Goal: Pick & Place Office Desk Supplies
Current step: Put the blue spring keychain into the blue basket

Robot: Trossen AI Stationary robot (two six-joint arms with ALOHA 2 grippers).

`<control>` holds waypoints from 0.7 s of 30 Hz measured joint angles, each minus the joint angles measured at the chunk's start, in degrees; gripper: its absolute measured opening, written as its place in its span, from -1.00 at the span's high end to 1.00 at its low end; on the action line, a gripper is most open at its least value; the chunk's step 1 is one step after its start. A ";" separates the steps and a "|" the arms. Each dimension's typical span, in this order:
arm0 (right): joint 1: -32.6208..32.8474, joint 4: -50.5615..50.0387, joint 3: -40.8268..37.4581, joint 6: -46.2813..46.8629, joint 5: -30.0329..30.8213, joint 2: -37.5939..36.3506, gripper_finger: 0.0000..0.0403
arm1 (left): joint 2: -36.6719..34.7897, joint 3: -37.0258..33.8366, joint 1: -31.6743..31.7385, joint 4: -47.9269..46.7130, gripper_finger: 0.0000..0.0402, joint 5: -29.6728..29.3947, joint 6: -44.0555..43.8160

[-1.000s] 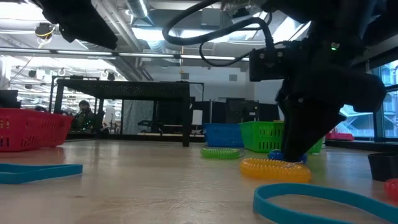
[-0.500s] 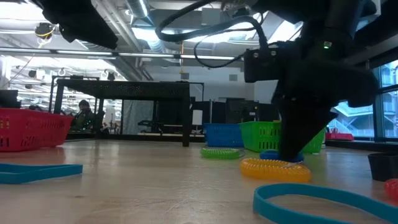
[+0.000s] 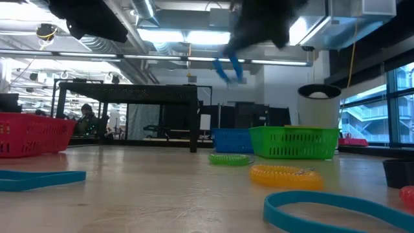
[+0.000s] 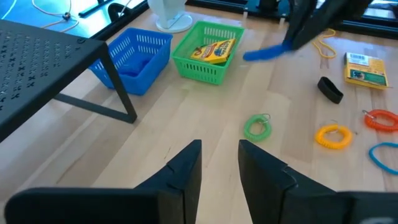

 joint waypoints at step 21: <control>1.38 27.37 0.07 -17.20 2.62 -2.49 0.89 | 0.00 0.09 0.00 0.36 0.53 0.39 -0.02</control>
